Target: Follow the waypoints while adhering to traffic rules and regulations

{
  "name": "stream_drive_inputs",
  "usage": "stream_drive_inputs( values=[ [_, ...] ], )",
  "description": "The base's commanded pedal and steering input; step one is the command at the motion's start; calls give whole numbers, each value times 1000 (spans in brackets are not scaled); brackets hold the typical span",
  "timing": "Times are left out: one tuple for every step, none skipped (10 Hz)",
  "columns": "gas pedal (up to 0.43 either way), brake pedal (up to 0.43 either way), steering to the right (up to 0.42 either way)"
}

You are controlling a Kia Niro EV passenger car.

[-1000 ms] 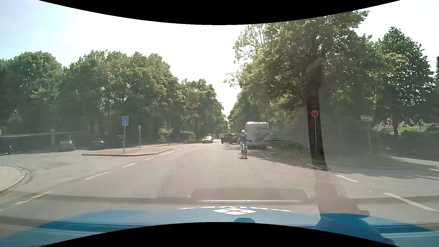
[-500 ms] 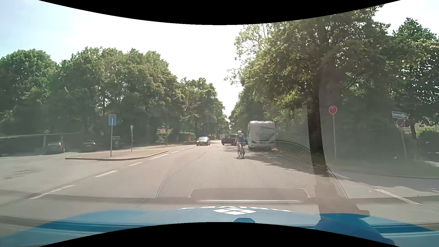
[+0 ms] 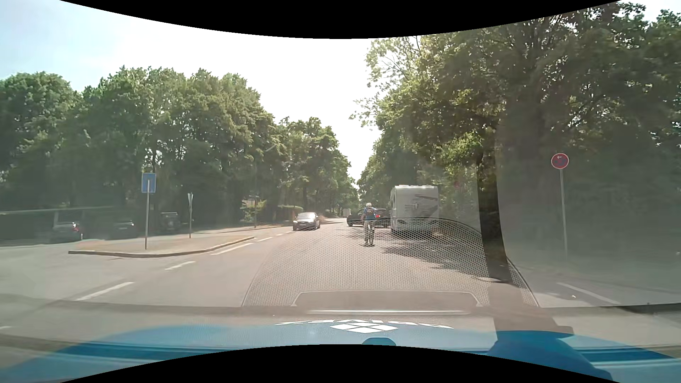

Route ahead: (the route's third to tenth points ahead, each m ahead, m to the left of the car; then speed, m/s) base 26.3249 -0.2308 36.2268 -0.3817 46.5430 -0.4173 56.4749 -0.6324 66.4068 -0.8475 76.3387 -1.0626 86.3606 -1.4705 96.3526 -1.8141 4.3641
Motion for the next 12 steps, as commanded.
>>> stream_drive_inputs(
  values=[
    [130, 0, -21],
    [130, 0, -21],
    [130, 0, -21],
    [130, 0, -18],
    [130, 0, -16],
    [118, 0, -14],
    [59, 0, -12],
    [0, 0, -9],
    [0, 0, -8],
    [0, 0, -6],
    [0, 0, -6],
    [0, 0, -5]
  ],
)
